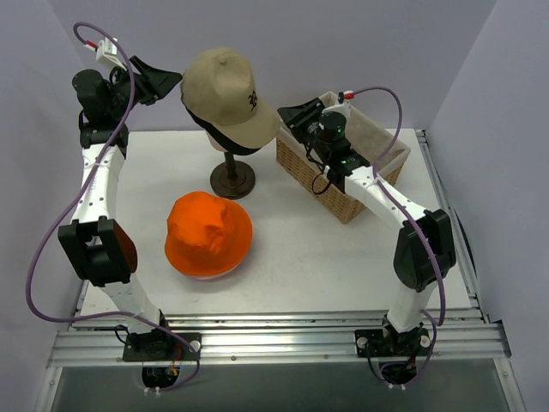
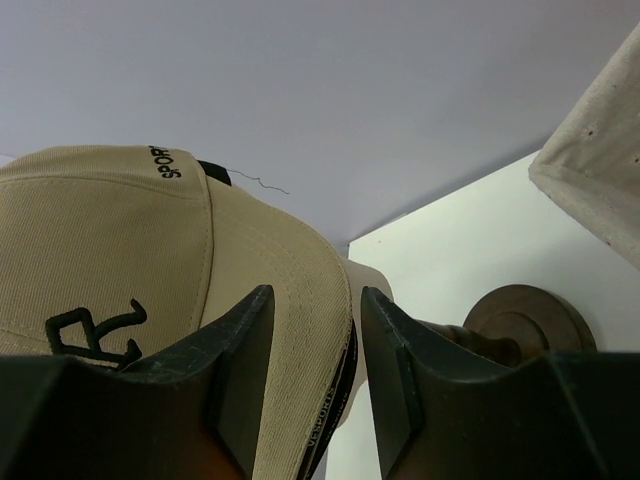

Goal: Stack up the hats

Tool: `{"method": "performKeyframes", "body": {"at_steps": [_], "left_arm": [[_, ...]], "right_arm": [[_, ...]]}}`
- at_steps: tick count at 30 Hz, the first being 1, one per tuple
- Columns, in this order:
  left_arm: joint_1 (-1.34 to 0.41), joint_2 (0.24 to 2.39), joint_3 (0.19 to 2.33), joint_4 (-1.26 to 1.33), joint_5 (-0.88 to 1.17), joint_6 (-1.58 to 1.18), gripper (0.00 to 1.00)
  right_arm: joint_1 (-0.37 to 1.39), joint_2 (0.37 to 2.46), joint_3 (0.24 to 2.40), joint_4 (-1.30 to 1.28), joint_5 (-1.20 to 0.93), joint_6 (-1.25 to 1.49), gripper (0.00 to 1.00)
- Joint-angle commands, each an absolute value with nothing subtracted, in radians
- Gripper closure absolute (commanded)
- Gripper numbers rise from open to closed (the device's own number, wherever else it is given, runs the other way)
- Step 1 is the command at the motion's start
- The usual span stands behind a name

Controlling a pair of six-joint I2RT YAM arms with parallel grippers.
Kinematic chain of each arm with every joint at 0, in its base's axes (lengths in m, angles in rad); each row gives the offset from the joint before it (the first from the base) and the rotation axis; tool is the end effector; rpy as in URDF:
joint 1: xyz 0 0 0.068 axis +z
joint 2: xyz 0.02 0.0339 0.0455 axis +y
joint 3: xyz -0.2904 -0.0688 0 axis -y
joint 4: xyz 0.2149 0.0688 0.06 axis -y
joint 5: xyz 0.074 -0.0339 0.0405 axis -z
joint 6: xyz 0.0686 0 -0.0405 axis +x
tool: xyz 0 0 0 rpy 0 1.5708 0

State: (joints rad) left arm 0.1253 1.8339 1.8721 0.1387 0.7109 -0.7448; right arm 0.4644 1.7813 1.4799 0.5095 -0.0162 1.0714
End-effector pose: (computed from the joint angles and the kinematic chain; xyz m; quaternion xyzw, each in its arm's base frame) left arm 0.4342 0.0096 0.4842 -0.0116 0.6582 -0.4319 0.6166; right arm 0.3958 0.1995 0.4204 0.1822 0.6029 0.5432 0.5552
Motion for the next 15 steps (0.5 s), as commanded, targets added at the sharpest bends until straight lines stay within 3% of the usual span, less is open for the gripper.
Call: {"method": "performKeyframes", "body": {"at_steps": [1, 15], "left_arm": [[0.121, 1.832, 1.873, 0.172, 0.710, -0.727, 0.31], [0.118, 1.827, 1.862, 0.173, 0.707, -0.727, 0.30]], "right_arm": [[0.468, 1.790, 1.491, 0.522, -0.023, 1.078, 0.63], [0.489, 1.798, 1.479, 0.551, -0.029, 1.097, 0.62]]}}
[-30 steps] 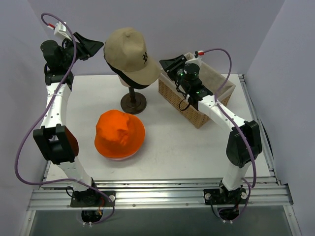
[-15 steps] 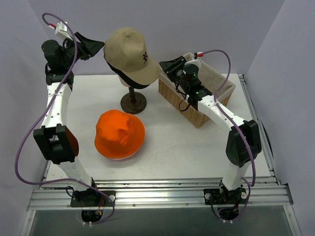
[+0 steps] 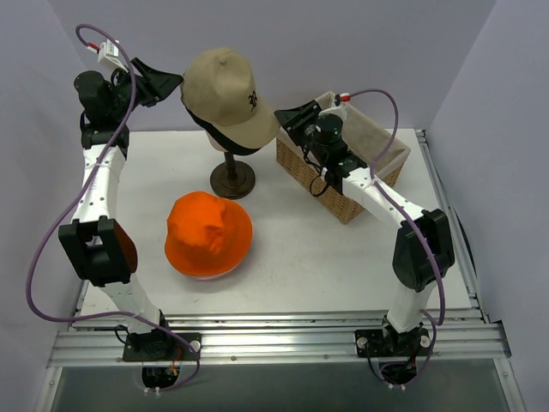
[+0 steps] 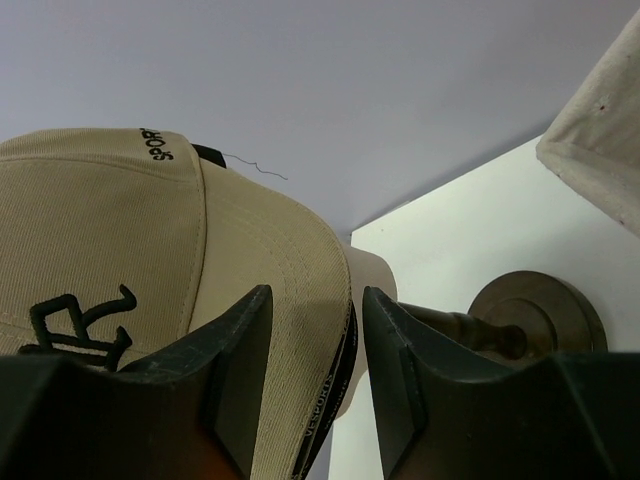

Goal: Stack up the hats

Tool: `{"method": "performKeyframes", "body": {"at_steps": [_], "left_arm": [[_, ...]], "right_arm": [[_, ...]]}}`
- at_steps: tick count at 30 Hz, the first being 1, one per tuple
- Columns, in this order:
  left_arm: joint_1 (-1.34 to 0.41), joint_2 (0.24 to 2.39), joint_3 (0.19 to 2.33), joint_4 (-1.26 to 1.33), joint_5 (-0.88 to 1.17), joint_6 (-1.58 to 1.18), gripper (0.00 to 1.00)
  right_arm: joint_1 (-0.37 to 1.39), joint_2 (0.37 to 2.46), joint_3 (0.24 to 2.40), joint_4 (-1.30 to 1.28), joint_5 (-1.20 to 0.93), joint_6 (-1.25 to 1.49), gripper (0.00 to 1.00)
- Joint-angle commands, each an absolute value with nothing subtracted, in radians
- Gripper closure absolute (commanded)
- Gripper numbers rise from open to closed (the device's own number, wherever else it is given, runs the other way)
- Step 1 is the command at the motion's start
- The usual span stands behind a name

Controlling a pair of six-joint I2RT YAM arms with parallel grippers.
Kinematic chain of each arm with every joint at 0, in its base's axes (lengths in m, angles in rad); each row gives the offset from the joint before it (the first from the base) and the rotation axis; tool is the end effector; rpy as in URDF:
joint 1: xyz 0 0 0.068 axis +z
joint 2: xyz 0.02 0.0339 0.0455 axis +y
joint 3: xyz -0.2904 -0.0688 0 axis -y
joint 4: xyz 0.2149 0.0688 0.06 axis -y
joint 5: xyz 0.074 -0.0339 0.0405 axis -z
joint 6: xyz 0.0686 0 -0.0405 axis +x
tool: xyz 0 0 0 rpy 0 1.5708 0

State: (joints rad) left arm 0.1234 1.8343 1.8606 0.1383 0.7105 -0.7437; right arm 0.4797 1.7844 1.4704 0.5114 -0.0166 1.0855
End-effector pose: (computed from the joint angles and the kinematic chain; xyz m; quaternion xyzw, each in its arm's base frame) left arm 0.4354 0.0089 0.4802 -0.0139 0.6616 -0.4325 0.6124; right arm 0.3936 0.2061 0.4160 0.1830 0.6070 0.5490 0.5446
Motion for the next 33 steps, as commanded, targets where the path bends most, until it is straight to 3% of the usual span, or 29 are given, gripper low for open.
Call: {"method": "performKeyframes", "body": {"at_steps": [1, 11, 24, 33], "left_arm": [[0.118, 1.827, 1.861, 0.175, 0.709, -0.727, 0.31], [0.118, 1.824, 1.853, 0.175, 0.704, -0.726, 0.31], [0.115, 1.830, 1.850, 0.166, 0.699, -0.721, 0.31], [0.115, 1.827, 1.852, 0.161, 0.698, -0.716, 0.31]], "right_arm": [[0.492, 1.798, 1.480, 0.548, -0.031, 1.098, 0.62], [0.499, 1.784, 1.468, 0.568, -0.028, 1.103, 0.63], [0.505, 1.720, 1.402, 0.655, -0.003, 1.094, 0.84], [0.518, 1.687, 1.396, 0.666, 0.037, 1.083, 0.82]]}}
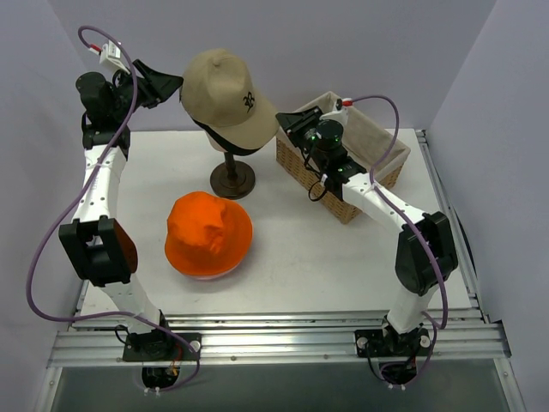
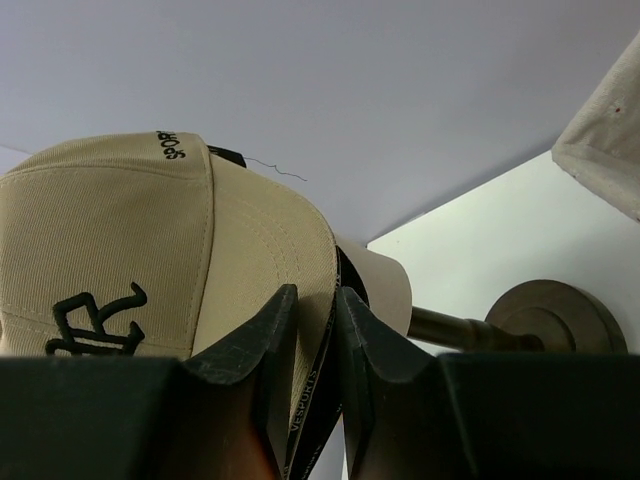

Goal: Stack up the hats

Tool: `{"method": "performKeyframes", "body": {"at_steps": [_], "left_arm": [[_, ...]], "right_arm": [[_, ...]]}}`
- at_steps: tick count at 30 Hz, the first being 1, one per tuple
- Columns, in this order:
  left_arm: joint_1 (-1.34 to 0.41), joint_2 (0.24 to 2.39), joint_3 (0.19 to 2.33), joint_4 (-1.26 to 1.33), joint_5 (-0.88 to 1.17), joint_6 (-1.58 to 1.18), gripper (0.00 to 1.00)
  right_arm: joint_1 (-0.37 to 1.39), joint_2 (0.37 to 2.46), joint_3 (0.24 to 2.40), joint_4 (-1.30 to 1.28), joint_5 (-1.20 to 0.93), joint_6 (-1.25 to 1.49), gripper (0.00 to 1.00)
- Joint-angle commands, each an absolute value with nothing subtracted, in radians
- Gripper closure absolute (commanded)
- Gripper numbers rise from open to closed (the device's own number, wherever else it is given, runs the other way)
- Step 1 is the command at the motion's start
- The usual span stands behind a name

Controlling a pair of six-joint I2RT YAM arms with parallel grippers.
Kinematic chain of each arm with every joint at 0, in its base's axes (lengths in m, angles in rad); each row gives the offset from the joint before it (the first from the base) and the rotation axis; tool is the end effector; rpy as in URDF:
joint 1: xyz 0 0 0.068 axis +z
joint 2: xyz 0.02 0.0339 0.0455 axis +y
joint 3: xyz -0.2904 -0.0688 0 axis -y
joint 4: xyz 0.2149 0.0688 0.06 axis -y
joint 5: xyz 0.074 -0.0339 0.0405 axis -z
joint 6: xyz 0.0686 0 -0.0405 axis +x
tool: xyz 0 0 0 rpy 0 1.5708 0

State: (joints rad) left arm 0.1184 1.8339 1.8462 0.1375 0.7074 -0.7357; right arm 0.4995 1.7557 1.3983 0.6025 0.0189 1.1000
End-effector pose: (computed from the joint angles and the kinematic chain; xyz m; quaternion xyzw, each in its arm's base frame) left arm 0.4366 0.0070 0.4754 -0.0144 0.6656 -0.4312 0.6089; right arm 0.3816 0.2068 0.4146 0.1891 0.5856 0.5612 0.5535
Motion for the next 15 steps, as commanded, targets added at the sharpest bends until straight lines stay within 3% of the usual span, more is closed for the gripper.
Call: {"method": "performKeyframes", "body": {"at_steps": [1, 15], "left_arm": [[0.115, 1.827, 1.853, 0.161, 0.696, -0.715, 0.31], [0.117, 1.832, 1.855, 0.098, 0.657, -0.669, 0.31]], "right_arm": [[0.520, 1.687, 1.396, 0.666, 0.035, 1.083, 0.82], [0.564, 1.664, 1.377, 0.680, 0.069, 1.078, 0.83]]}}
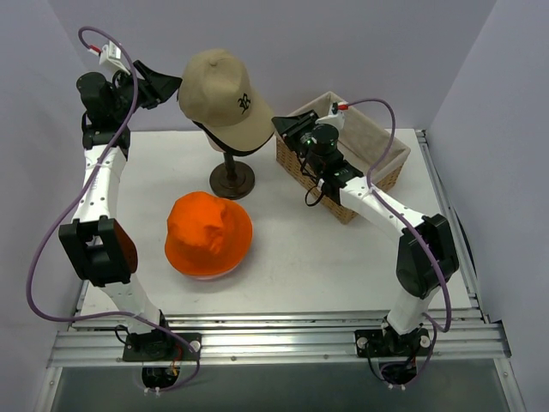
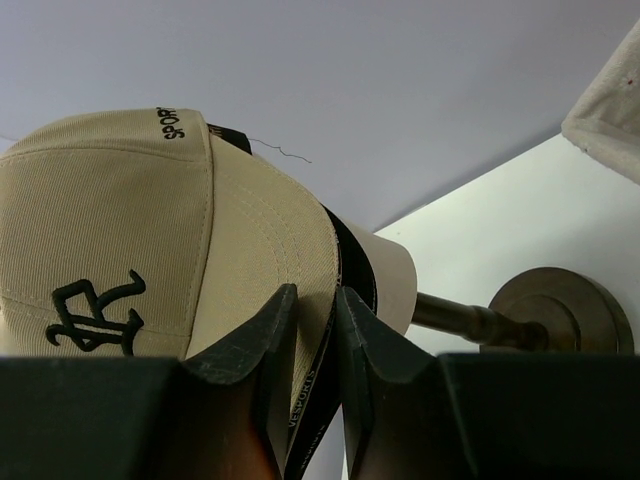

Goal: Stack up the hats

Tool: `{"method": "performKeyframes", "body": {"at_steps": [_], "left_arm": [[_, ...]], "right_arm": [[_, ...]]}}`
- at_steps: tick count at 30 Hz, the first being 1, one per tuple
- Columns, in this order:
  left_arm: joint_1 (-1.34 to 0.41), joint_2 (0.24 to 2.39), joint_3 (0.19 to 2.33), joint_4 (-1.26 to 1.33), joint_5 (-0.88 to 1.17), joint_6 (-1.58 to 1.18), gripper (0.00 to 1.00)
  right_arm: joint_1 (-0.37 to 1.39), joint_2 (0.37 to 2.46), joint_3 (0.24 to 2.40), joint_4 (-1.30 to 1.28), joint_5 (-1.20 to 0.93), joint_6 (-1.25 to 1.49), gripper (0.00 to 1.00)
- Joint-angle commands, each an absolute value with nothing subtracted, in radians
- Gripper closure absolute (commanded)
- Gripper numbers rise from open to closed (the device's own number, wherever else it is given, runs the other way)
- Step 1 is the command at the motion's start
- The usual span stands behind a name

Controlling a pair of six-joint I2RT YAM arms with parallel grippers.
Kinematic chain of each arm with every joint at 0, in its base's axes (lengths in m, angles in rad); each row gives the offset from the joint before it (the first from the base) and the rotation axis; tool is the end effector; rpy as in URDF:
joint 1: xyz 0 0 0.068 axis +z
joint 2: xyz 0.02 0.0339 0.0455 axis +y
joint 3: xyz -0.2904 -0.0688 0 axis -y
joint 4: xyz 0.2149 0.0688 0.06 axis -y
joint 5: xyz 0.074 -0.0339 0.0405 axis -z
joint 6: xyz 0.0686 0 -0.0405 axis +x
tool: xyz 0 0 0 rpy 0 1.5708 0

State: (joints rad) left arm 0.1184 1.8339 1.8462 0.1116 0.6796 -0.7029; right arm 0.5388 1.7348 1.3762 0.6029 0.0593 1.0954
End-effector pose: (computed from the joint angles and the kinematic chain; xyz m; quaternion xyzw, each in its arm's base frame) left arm 0.4381 0.0087 0.4723 -0.0201 0.6720 -0.4149 0.6131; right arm 0.3694 0.2161 0.4152 0.1915 0.5853 0.5618 0.5523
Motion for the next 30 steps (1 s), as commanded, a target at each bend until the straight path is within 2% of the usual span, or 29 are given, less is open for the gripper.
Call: {"method": "performKeyframes", "body": {"at_steps": [1, 6, 16, 30], "left_arm": [[0.117, 1.832, 1.855, 0.095, 0.650, -0.666, 0.31], [0.120, 1.841, 1.862, 0.072, 0.629, -0.649, 0.31], [0.127, 1.876, 1.901, 0.035, 0.612, -0.627, 0.31], [0.094, 1.945, 1.931, 0.048, 0.614, -0.629, 0.31]], "right_arm": [[0.569, 1.666, 1.379, 0.680, 0.069, 1.077, 0.83], [0.575, 1.664, 1.379, 0.675, 0.078, 1.072, 0.86], [0.577, 1.664, 1.351, 0.681, 0.094, 1.074, 1.00], [0.575, 1.674, 1.339, 0.692, 0.084, 1.077, 1.00]]}}
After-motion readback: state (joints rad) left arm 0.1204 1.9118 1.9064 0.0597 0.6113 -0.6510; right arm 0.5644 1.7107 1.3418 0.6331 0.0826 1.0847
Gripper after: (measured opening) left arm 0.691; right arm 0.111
